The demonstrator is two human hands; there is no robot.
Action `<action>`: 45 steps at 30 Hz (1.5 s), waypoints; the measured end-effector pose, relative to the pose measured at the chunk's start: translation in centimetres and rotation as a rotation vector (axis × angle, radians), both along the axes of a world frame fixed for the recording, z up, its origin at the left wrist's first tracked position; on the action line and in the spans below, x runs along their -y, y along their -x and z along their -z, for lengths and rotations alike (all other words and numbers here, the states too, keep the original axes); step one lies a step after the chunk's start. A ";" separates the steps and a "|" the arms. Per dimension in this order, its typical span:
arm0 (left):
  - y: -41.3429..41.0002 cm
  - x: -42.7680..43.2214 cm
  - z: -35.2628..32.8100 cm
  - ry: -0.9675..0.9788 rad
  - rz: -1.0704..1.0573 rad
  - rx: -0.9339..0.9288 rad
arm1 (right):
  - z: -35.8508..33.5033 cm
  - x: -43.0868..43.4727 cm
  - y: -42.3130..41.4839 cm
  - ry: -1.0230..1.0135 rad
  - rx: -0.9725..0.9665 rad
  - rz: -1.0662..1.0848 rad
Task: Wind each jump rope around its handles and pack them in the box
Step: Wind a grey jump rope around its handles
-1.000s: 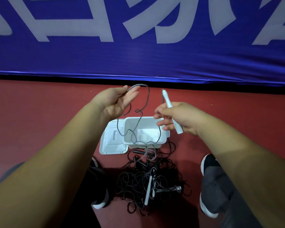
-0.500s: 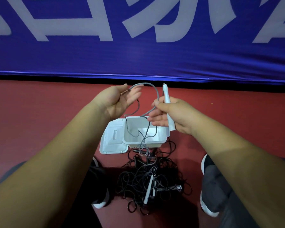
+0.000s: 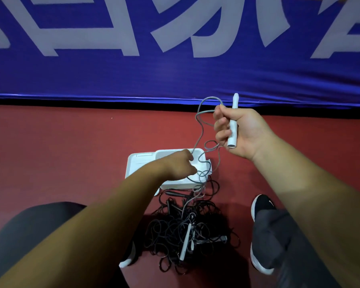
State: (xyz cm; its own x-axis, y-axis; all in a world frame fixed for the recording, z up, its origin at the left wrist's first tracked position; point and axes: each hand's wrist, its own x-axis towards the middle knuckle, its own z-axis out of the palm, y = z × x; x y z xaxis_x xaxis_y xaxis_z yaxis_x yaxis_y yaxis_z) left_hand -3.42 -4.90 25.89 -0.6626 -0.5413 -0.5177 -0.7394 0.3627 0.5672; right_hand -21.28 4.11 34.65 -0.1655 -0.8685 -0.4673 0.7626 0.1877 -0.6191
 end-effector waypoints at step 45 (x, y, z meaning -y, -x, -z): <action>0.0 2.8 -4.6 -0.723 -0.785 -0.840 | 3.4 0.3 -1.4 -0.118 -0.697 -0.208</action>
